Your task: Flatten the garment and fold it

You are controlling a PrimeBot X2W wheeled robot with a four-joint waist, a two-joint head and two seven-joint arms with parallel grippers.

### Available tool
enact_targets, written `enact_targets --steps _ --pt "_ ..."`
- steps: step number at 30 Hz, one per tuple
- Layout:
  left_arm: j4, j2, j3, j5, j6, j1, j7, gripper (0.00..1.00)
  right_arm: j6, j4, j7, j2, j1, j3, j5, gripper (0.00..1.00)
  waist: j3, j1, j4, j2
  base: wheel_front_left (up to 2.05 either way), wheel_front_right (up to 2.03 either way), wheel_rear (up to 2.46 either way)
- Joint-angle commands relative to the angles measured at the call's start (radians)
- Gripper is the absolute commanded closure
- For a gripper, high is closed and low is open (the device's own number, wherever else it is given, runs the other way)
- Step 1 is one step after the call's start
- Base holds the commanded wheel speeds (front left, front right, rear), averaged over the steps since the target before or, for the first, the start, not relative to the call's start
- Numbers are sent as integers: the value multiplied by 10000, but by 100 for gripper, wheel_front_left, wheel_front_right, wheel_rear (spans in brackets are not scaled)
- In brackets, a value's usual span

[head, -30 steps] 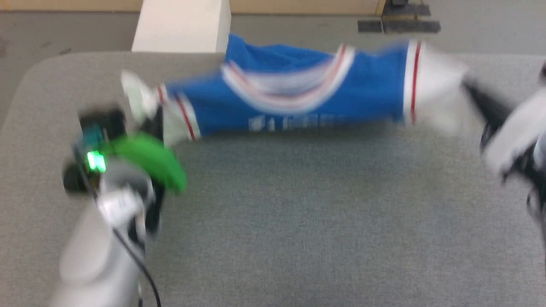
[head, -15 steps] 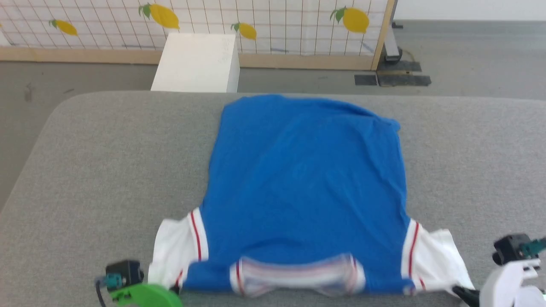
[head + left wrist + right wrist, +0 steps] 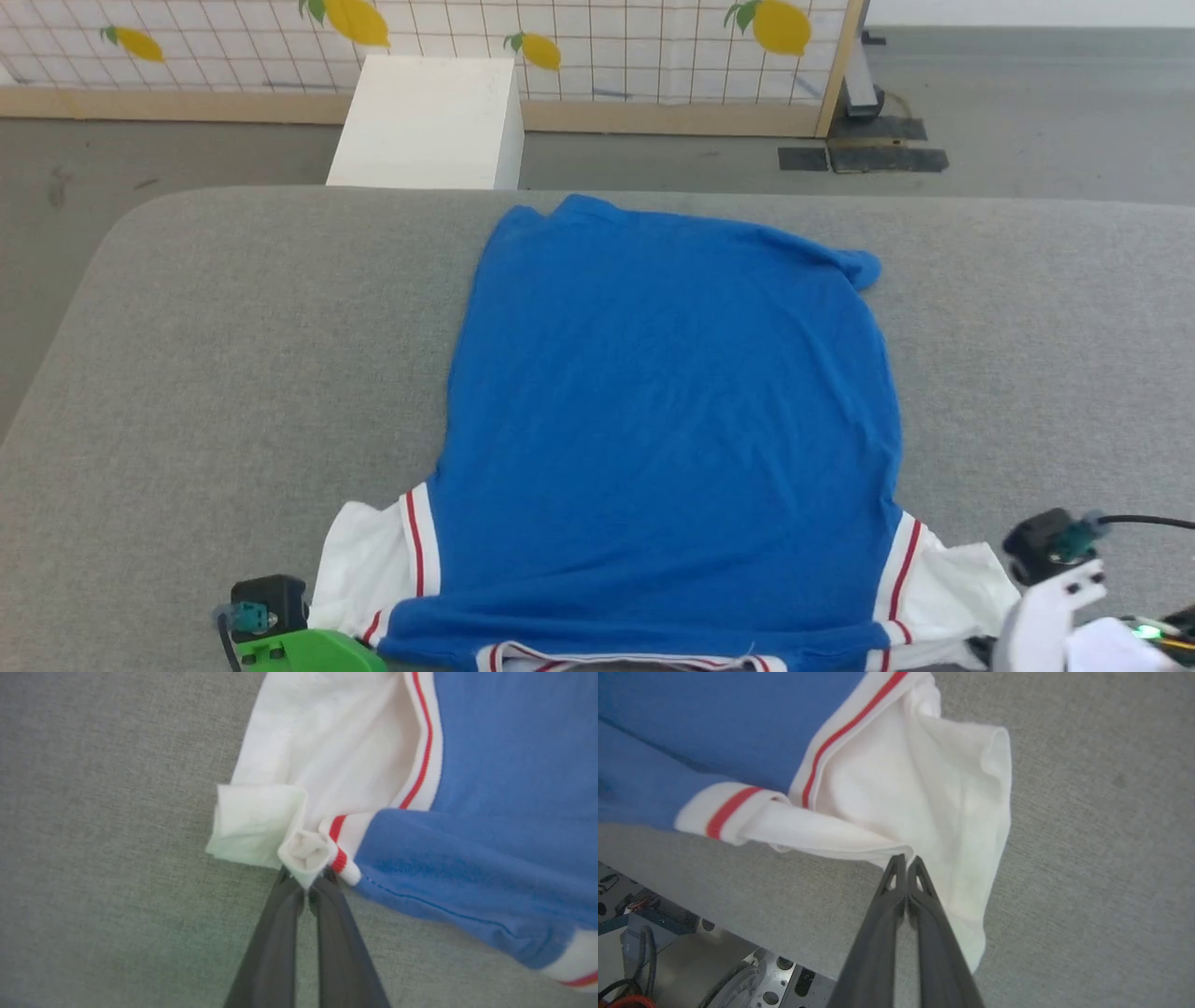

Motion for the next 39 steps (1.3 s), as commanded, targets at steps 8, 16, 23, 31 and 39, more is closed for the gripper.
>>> enact_targets --steps 8,16,23,31,39 --pt "150 -248 22 -147 -267 -203 -536 100 -17 247 -251 98 -577 -152 804 0 -100 1 -8 -1 0 0 0" --pt "-239 -393 17 -209 -293 -38 -850 100 -17 -704 -716 900 -1620 -2535 1857 0 -123 1 15 -1 0 0 0" --pt "-831 -552 -28 -125 -136 -41 -1048 100 -17 98 -1729 1965 -4127 -3727 644 0 690 1 255 -1 0 0 0" --pt "-1315 -793 -103 154 179 -411 -1262 100 -17 2814 -2404 2197 -7444 -3273 -1545 0 2220 1 948 -1 0 0 0" --pt "-1793 -1107 -304 437 436 -711 -1482 100 -17 5285 -1084 1672 -9529 -2347 -2919 0 3496 1 1805 -1 0 0 0"
